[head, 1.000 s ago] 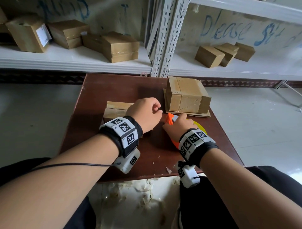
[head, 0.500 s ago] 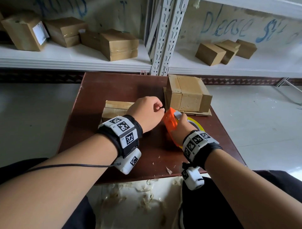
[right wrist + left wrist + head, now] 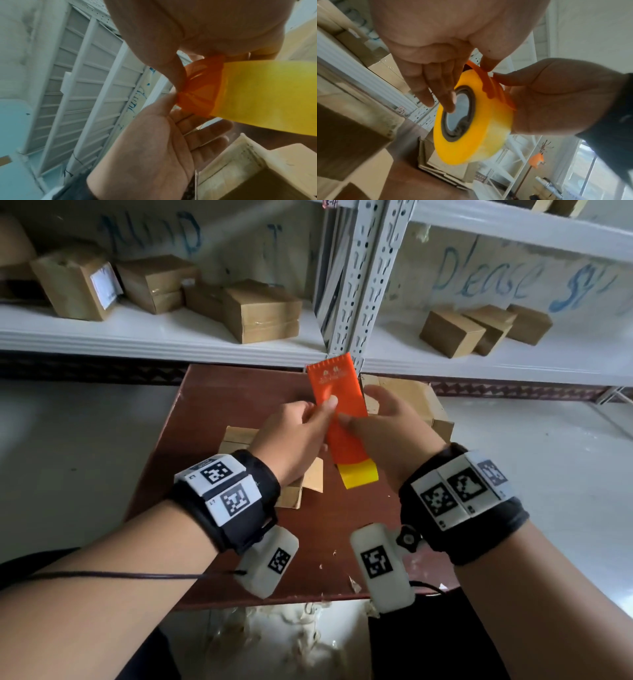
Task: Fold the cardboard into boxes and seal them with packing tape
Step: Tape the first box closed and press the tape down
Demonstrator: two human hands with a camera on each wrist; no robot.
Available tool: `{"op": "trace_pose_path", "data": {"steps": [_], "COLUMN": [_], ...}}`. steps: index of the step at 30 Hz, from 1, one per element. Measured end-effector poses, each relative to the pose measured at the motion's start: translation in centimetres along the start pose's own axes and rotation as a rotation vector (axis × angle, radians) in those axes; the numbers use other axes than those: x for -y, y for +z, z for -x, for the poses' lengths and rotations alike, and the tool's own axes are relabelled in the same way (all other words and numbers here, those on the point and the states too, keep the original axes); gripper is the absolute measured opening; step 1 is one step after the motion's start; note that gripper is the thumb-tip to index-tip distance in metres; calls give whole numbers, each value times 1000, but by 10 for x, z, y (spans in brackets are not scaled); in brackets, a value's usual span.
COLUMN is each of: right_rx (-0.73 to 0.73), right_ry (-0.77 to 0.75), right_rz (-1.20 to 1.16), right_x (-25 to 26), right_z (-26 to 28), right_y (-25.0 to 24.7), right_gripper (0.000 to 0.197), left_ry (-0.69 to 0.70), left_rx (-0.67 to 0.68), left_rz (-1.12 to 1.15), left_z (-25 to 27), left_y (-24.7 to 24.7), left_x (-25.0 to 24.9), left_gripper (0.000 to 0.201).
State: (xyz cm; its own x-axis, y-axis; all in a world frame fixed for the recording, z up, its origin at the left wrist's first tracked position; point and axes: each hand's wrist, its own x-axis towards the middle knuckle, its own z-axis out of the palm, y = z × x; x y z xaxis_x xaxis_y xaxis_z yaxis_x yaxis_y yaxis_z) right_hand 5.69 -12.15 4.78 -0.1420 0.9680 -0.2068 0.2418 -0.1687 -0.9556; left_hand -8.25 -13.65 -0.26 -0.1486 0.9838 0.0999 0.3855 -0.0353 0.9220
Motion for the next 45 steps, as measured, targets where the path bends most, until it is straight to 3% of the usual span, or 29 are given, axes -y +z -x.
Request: {"op": "trace_pose_path", "data": {"steps": [5, 6, 8, 9, 11, 16, 23, 27, 32, 35, 38, 45], "right_rx": [-51, -57, -59, -65, -97, -130, -145, -122, -119, -113, -112, -79], "right_ry": [-13, -3, -7, -33, -81, -152, -176, -183, -176, -185, -182, -183], "right_rz": [-112, -118, -84, -61, -33, 69, 33, 38, -30, -23, -21, 8], "right_x": [12, 15, 13, 12, 10, 9, 15, 14, 8, 9, 9, 8], "right_z": [-4, -4, -12, -16, -19, -16, -8, -5, -5, -4, -7, -5], "right_y": [6, 9, 16, 19, 21, 20, 19, 23, 30, 30, 31, 32], "right_gripper": [9, 10, 48, 53, 45, 46, 47, 46, 53, 36, 31, 39], "left_ry": [21, 21, 5, 2, -3, -44, -82, -62, -111, -190, -217, -242], "left_rx": [10, 16, 28, 32, 32, -10, -123, -117, -85, -68, -60, -90], "left_rz": [143, 153, 148, 147, 133, 169, 226, 209, 251, 397, 471, 507], "left_z": [11, 12, 13, 14, 15, 20, 18, 19, 20, 21, 19, 16], "left_y": [-9, -10, -13, -14, -17, -19, -36, -39, -42, -44, -43, -40], "left_x": [-6, -7, -8, -9, -11, -15, -20, -16, -15, -19, -18, -17], "left_gripper": [57, 54, 45, 38, 31, 58, 48, 64, 43, 31, 30, 37]}}
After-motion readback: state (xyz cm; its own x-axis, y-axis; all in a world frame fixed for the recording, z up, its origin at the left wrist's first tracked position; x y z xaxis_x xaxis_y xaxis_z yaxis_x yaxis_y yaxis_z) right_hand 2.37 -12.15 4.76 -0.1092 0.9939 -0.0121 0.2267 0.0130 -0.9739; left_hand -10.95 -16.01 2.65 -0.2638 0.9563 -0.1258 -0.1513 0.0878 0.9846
